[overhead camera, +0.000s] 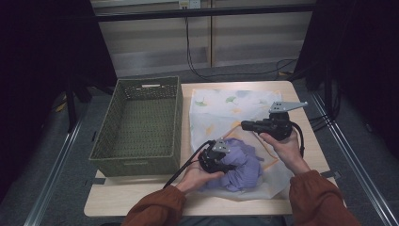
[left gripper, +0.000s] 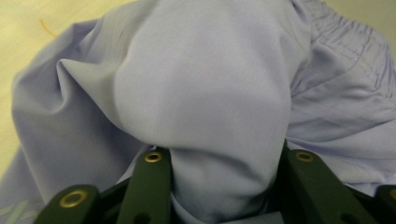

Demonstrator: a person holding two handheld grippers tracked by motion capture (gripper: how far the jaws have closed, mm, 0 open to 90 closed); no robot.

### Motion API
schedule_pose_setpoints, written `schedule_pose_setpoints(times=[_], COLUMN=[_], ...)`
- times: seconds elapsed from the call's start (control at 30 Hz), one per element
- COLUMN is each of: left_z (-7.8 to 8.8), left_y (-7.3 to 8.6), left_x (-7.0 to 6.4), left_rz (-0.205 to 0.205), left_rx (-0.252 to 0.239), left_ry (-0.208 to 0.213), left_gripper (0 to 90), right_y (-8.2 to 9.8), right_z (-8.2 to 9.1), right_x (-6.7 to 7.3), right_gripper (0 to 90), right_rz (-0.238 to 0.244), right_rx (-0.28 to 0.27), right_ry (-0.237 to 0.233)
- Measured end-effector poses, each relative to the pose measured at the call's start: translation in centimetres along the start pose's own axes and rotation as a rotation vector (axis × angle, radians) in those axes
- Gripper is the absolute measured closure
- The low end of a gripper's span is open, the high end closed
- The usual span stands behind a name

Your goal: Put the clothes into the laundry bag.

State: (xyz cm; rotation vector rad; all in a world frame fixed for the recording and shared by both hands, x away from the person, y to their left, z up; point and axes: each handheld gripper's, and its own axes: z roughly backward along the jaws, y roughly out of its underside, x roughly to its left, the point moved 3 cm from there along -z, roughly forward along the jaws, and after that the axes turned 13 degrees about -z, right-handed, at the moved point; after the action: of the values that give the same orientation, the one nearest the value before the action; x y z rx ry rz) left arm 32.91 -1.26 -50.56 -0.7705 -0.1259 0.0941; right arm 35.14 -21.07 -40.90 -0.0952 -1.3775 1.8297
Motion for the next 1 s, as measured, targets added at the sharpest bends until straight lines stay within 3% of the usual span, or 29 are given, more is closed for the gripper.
schedule_pose_setpoints(times=[0.1, 0.2, 0.47, 0.73, 0.9, 0.93, 1.0], left_z=[0.5, 1.3, 3.8, 5.7, 6.8, 7.1, 7.2], left_y=[-0.2, -0.4, -1.1, -1.6, -1.5, -1.1, -0.7], left_x=[0.2, 0.4, 1.0, 0.5, -0.2, -0.4, -0.8], left_rz=[0.046, 0.069, 0.088, 0.085, 0.065, 0.061, 0.059], left_rx=[-0.063, -0.081, -0.151, -0.195, -0.182, -0.146, -0.151], left_ry=[-0.009, -0.019, -0.039, -0.049, -0.055, -0.059, -0.041], left_gripper=[57.6, 49.1, 36.9, 30.5, 33.3, 33.8, 35.5], right_y=[0.2, 0.4, 0.5, 0.8, 1.0, 1.1, 1.1], right_z=[-0.1, -0.2, -0.2, -0.4, -0.3, -0.3, -0.3], right_x=[0.0, -0.1, -0.2, -0.2, -0.3, -0.4, -0.3], right_gripper=[88.5, 88.5, 88.5, 88.5, 88.5, 88.5, 88.5], right_rz=[-0.001, 0.001, -0.005, -0.005, -0.007, -0.008, -0.009], right_rx=[0.009, 0.017, 0.023, 0.037, 0.042, 0.044, 0.047], right_ry=[0.002, 0.003, 0.003, -0.008, -0.007, -0.007, -0.008])
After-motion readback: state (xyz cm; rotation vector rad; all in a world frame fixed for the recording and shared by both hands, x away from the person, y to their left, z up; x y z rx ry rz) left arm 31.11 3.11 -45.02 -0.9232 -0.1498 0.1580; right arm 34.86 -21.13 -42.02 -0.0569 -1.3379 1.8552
